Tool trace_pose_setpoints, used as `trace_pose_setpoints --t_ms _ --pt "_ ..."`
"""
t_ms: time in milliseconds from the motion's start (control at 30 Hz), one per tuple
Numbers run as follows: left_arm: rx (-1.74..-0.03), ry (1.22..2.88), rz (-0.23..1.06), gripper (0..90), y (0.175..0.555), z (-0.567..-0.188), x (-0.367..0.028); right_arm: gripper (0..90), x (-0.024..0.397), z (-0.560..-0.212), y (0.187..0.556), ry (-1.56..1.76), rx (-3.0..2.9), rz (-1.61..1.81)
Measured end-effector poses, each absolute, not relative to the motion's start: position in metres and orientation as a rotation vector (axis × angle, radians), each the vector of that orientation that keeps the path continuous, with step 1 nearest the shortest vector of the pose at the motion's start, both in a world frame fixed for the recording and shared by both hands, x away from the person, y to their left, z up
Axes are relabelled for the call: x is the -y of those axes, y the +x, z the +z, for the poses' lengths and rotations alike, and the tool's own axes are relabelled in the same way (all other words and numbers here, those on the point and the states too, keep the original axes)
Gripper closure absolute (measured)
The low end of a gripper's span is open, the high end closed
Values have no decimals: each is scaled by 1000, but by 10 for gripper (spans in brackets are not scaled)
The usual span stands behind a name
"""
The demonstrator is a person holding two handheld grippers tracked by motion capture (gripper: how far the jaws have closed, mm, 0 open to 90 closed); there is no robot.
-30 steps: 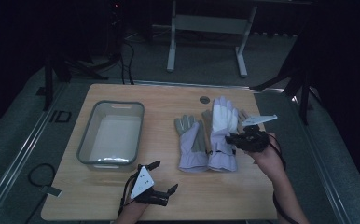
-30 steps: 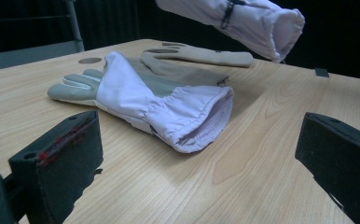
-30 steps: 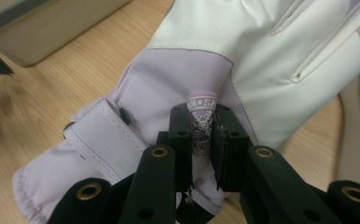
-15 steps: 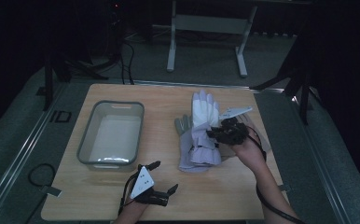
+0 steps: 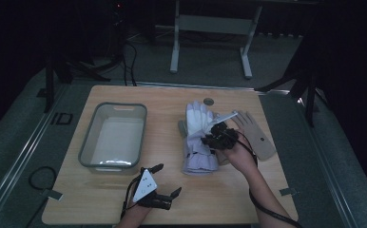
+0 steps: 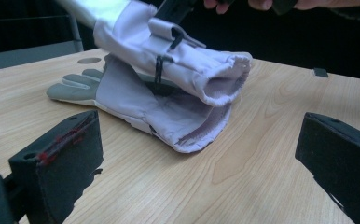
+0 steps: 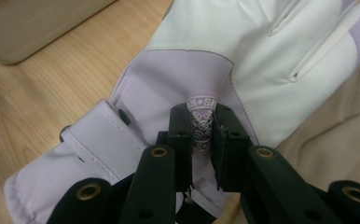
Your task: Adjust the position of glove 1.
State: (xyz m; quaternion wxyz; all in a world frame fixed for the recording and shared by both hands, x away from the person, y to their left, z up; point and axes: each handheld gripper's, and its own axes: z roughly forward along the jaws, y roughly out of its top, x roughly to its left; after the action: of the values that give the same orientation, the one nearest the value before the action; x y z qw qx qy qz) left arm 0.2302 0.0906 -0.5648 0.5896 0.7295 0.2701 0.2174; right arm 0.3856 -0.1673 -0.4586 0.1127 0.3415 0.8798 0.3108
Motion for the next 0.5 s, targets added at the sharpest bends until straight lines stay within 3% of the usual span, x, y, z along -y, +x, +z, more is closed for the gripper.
trace_pose_setpoints --t_ms 500 --pt "-626 1700 506 7 230 -565 -91 779 157 -492 397 1080 -2555 877"
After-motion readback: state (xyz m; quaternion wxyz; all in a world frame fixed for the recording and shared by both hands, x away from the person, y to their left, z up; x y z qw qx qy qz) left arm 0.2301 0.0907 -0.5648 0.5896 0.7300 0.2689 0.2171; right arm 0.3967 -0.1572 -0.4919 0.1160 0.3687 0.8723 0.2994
